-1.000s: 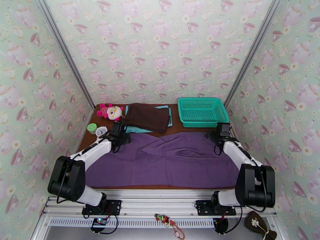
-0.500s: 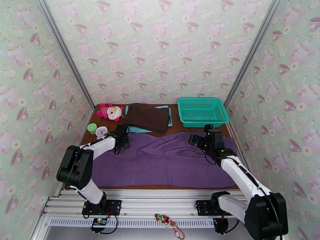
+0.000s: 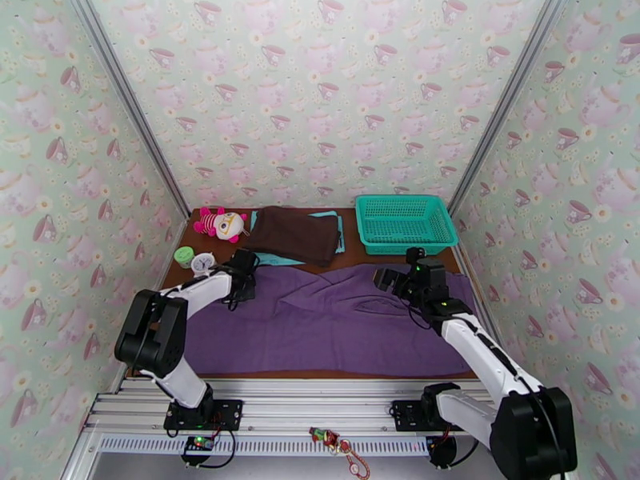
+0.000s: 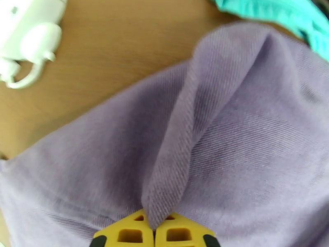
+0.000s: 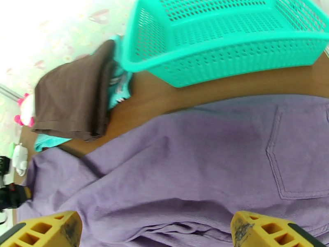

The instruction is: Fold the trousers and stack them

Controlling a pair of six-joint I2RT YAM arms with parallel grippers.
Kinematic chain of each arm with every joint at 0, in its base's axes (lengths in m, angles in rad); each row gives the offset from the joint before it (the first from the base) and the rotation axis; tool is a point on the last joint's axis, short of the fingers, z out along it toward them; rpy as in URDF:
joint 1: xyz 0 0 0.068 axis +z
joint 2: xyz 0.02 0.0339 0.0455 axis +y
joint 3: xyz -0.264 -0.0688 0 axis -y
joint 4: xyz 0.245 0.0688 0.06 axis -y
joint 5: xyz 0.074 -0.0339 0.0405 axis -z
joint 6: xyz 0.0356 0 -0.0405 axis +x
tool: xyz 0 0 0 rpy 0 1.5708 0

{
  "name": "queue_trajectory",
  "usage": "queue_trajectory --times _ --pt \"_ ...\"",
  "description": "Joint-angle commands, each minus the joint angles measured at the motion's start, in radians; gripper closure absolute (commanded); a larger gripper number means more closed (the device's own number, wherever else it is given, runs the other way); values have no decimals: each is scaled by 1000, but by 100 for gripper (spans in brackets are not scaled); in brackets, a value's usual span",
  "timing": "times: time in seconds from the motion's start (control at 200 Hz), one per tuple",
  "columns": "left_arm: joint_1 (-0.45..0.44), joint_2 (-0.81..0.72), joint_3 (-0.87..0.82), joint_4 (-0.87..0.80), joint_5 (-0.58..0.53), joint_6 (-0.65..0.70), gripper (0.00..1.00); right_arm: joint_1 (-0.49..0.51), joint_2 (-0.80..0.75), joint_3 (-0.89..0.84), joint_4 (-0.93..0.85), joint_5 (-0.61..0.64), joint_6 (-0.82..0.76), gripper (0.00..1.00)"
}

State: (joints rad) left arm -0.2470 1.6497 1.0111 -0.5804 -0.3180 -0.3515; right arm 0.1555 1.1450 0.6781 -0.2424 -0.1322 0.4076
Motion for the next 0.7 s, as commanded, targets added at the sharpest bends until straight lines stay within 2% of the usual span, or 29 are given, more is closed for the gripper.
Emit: queue_trajectory --times 0.0,0.29,0.416,0.541,0.696 --pt "26 -66 103 -57 -86 28 100 1 53 21 -57 90 23 1" --pt "121 16 353 -116 -154 89 100 1 91 26 -54 92 21 1" --pt "160 46 429 -102 -180 106 100 1 107 27 -66 146 26 1" --pt "201 76 485 -99 -188 118 100 -2 179 46 -99 232 51 1" --pt "240 143 543 -103 -179 123 100 -17 276 63 -81 217 75 1"
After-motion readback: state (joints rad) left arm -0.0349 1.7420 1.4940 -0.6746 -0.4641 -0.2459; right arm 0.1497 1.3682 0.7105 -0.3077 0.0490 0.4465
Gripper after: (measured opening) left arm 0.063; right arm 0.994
